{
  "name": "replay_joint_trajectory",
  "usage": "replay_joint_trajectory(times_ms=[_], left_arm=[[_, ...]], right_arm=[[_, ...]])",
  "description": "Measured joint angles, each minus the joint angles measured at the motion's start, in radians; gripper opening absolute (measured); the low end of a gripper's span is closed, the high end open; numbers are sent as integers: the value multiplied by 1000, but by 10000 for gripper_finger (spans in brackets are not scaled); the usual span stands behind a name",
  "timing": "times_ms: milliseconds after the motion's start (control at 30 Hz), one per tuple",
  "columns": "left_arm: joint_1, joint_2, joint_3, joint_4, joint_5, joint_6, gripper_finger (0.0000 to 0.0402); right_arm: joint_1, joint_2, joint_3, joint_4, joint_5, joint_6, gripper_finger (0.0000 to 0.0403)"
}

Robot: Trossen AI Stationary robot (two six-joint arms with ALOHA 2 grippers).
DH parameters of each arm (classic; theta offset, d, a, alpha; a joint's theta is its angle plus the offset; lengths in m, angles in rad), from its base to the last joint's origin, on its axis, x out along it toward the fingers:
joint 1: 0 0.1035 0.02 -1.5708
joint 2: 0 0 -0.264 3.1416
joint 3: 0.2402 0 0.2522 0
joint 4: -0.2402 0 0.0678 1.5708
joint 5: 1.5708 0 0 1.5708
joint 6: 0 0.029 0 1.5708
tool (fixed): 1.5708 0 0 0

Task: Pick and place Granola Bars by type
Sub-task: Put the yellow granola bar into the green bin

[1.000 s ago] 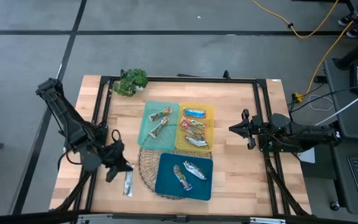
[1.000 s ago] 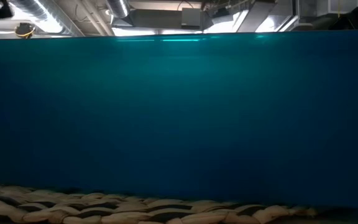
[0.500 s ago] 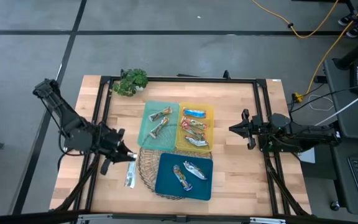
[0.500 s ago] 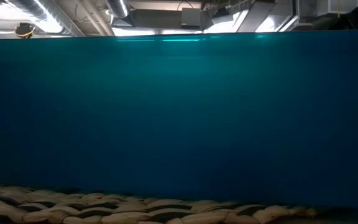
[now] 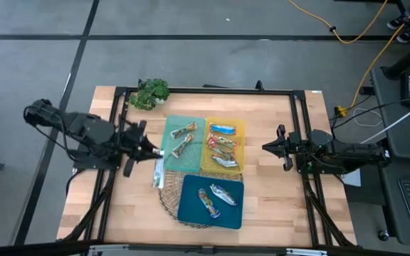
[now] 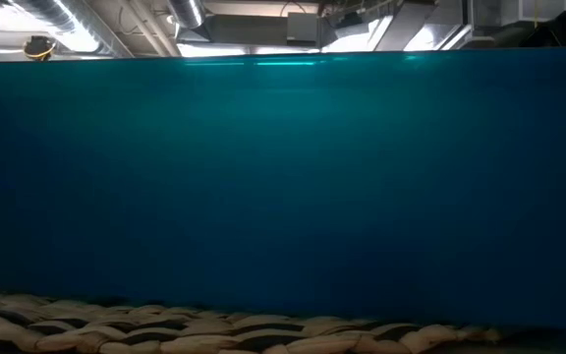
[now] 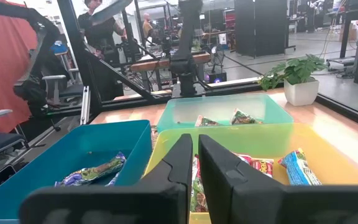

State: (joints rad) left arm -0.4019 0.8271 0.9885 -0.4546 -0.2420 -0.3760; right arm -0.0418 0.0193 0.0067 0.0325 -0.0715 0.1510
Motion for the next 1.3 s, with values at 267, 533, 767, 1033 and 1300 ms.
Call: replay_joint_trajectory(times_ms=[267,533,767,1033,1300], left_arm=[[186,112,233,-174,22,171,47],[374,234,378,-320,106,341,47],[553,355,419,-319,257,441,47],[687,524,419,-317,403,495,47],[739,671,419,-288,509,529,47]], right_arm=[[0,0,0,0,0,0,32],[0,0,0,0,0,0,32],[0,0,0,0,0,0,32],[0,0,0,0,0,0,32],[0,0,0,0,0,1,32]])
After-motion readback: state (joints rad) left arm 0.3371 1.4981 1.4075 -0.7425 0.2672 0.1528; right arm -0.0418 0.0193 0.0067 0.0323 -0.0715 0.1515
